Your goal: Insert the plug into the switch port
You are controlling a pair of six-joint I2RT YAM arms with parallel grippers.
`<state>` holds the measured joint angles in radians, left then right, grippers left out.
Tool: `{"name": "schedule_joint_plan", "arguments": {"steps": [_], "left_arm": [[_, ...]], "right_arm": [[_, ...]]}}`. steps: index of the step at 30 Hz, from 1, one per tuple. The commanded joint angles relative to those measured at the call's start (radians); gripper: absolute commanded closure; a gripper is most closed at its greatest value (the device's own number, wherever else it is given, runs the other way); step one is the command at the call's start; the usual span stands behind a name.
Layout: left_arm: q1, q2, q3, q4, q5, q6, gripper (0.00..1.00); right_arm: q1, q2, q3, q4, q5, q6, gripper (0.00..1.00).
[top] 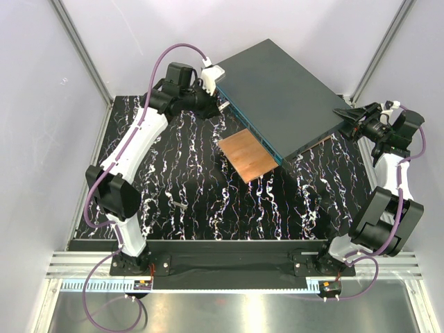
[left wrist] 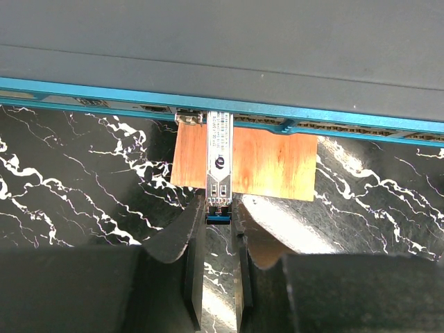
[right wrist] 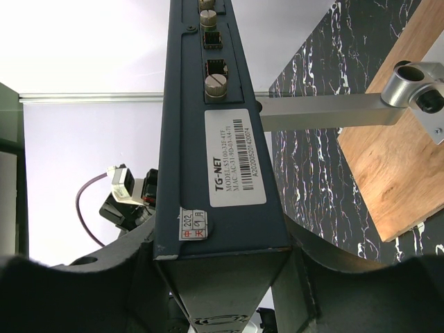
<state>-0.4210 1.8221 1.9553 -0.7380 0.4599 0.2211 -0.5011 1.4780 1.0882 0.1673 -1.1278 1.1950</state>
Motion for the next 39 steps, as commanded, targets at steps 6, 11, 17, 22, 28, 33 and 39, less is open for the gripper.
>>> {"name": "schedule_joint_plan", "arguments": {"steps": [6,11,17,22,28,33,39], "left_arm": [[-0.022,-0.027,0.024,0.164,0.019,0.021,1.0],[-0.021,-0.033,0.01,0.163,0.019,0.023,1.0],[-0.021,-0.047,-0.015,0.163,0.02,0.029,1.0],[-0.018,-0.05,-0.021,0.166,0.017,0.031,1.0],[-0.013,-0.058,-0.035,0.161,0.02,0.034,1.0],[-0.006,-0.066,-0.047,0.157,0.017,0.035,1.0],[-0.004,-0.07,-0.047,0.15,0.017,0.041,1.0]], "right_arm": [[0.026,0.019,0.021,-0.031,0.028,-0.078,1.0],[0.026,0.024,0.024,-0.029,0.028,-0.077,1.0],[0.026,0.019,0.022,-0.031,0.028,-0.077,1.0],[0.026,0.022,0.022,-0.029,0.028,-0.077,1.0],[0.026,0.021,0.026,-0.031,0.028,-0.08,1.0],[0.026,0.025,0.026,-0.034,0.025,-0.081,1.0],[0.026,0.021,0.027,-0.034,0.025,-0.083,1.0]]}}
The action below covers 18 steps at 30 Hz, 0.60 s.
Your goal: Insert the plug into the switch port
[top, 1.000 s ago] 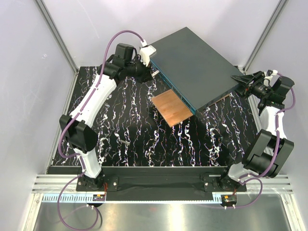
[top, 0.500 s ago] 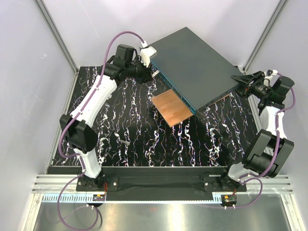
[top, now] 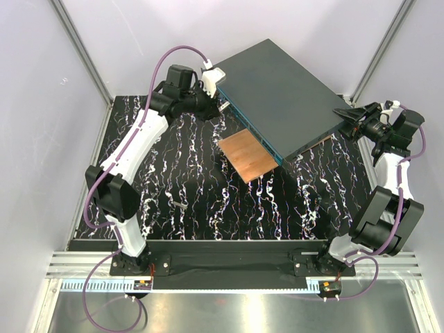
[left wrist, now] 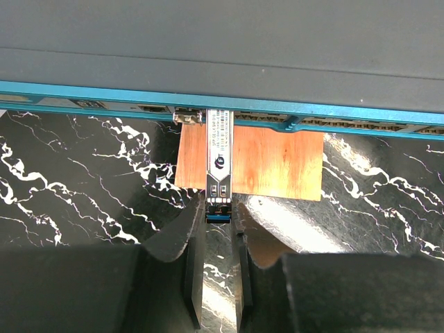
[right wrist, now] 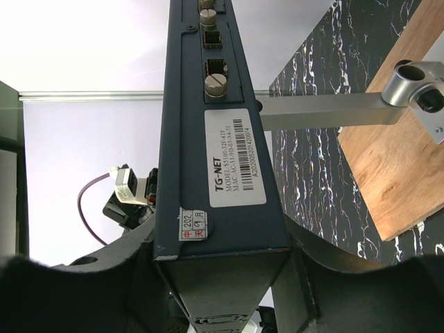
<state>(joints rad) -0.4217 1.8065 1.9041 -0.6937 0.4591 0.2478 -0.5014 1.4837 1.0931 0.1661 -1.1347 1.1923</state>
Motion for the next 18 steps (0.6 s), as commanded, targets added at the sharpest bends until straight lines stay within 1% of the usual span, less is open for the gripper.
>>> {"name": "schedule_joint_plan", "arguments": {"steps": [1,18], "left_arm": [[-0.003,-0.055,0.006,0.106,0.018,0.015,1.0],[0.011,-0.064,-0.023,0.105,0.016,0.019,1.0]], "right_arm": [[0.026,0.015,0.022,-0.033,0.033,-0.08,1.0],[0.026,0.015,0.022,-0.037,0.032,-0.083,1.0]]}}
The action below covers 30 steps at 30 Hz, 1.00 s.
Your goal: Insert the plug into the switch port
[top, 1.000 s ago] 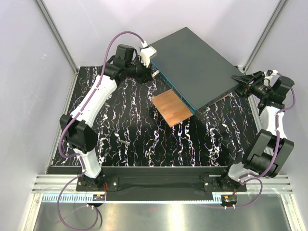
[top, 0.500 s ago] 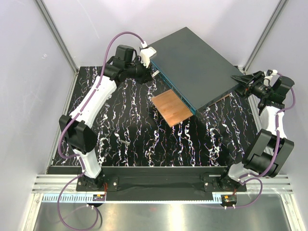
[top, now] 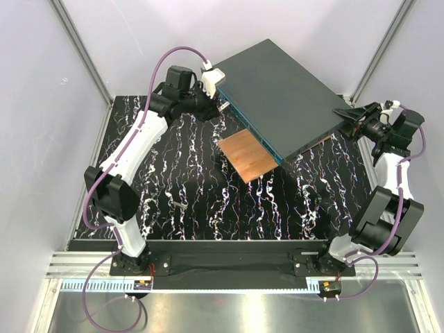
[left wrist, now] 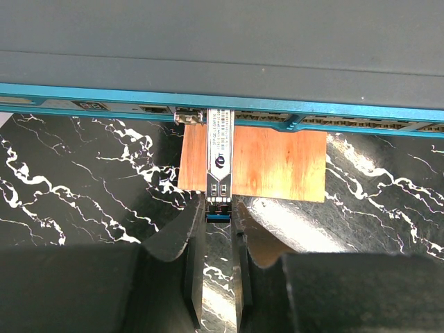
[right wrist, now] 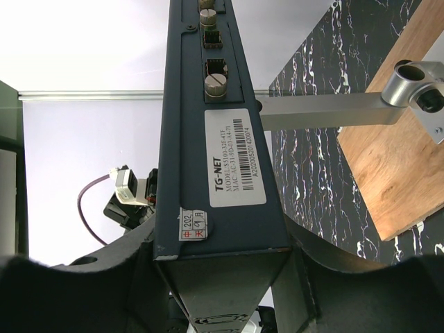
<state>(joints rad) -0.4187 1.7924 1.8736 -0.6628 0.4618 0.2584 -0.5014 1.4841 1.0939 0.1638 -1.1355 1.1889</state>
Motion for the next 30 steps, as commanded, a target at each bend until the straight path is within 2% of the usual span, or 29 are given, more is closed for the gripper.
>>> {"name": "schedule_joint_plan", "arguments": {"steps": [1,13,30], "left_arm": [[0.008,-0.048,0.009,0.071,0.014,0.008,1.0],[0.017,-0.07,-0.019,0.065,0.011,0.015,1.0],[0.014,-0.017,0.053,0.034,0.043,-0.015,1.0]], "right_arm": [[0.026,0.015,0.021,-0.037,0.033,-0.081,1.0],[0.026,0.013,0.018,-0.033,0.034,-0.08,1.0],[0.026,0.01,0.032,-0.075,0.033,-0.129,0.98]]}}
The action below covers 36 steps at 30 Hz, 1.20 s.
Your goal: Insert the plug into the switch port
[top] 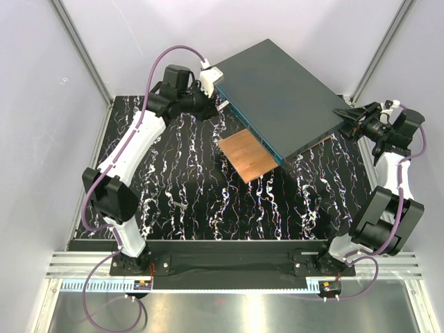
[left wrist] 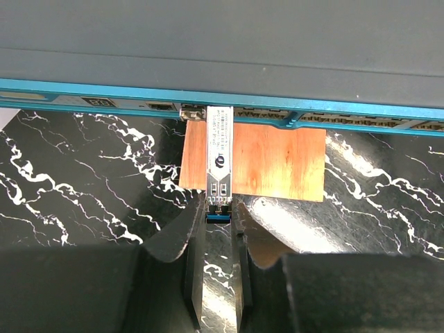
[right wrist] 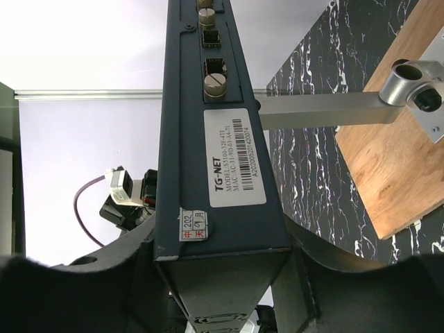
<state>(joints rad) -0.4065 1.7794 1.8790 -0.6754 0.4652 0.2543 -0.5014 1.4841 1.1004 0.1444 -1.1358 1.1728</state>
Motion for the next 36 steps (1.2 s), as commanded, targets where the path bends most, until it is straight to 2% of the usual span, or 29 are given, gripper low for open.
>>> {"name": "schedule_joint_plan", "arguments": {"steps": [1,2,3,4,6,7,9,10,12,14,16,18,20,21,24,27,32,36], "left_arm": [[0.001,-0.014,0.033,0.057,0.043,-0.013,1.0],[0.001,-0.043,-0.01,0.089,0.047,-0.013,1.0],[0.001,-0.057,-0.032,0.102,0.053,-0.012,1.0],[0.001,-0.073,-0.052,0.109,0.055,-0.004,1.0],[0.003,-0.116,-0.078,0.091,0.078,0.017,1.0],[0.003,-0.13,-0.084,0.077,0.073,0.037,1.0],[0.006,-0.175,-0.098,0.024,0.091,0.077,1.0],[0.009,-0.19,-0.106,0.005,0.102,0.089,1.0],[0.012,-0.231,-0.126,-0.032,0.15,0.102,1.0],[0.015,-0.307,-0.184,-0.007,0.174,0.097,1.0],[0.014,-0.363,-0.219,0.022,0.194,0.065,1.0],[0.014,-0.376,-0.212,0.033,0.207,0.048,1.0],[0.012,-0.377,-0.196,0.048,0.216,0.014,1.0],[0.011,-0.377,-0.198,0.062,0.219,-0.016,1.0],[-0.003,-0.377,-0.204,0.108,0.205,-0.049,1.0],[-0.02,-0.364,-0.208,0.131,0.201,-0.067,1.0],[-0.044,-0.347,-0.215,0.161,0.202,-0.104,1.0],[-0.058,-0.339,-0.202,0.149,0.188,-0.092,1.0]], "right_arm": [[0.026,0.007,0.039,-0.09,0.034,-0.148,0.9],[0.026,0.005,0.052,-0.117,0.036,-0.175,0.82],[0.023,-0.002,0.093,-0.15,0.041,-0.215,0.68],[0.018,-0.004,0.122,-0.277,0.06,-0.314,0.61],[0.0,-0.016,0.188,-0.391,0.086,-0.418,0.49],[-0.034,-0.018,0.255,-0.49,0.118,-0.508,0.35],[-0.089,-0.012,0.371,-0.625,0.149,-0.594,0.2],[-0.101,-0.008,0.422,-0.67,0.195,-0.692,0.15],[-0.108,-0.014,0.56,-0.739,0.255,-0.786,0.13],[-0.108,-0.034,0.602,-0.712,0.275,-0.802,0.07],[-0.094,-0.045,0.65,-0.649,0.22,-0.745,0.07],[-0.02,-0.025,0.69,-0.641,0.193,-0.708,0.11],[0.058,-0.025,0.662,-0.59,0.177,-0.662,0.15],[0.164,-0.041,0.609,-0.559,0.189,-0.654,0.15],[0.34,-0.019,0.534,-0.383,0.209,-0.563,0.24],[0.467,0.057,0.53,-0.261,0.185,-0.414,0.27],[0.674,0.156,0.627,-0.284,0.199,-0.421,0.26],[0.773,0.235,0.687,-0.298,0.203,-0.426,0.26]]}}
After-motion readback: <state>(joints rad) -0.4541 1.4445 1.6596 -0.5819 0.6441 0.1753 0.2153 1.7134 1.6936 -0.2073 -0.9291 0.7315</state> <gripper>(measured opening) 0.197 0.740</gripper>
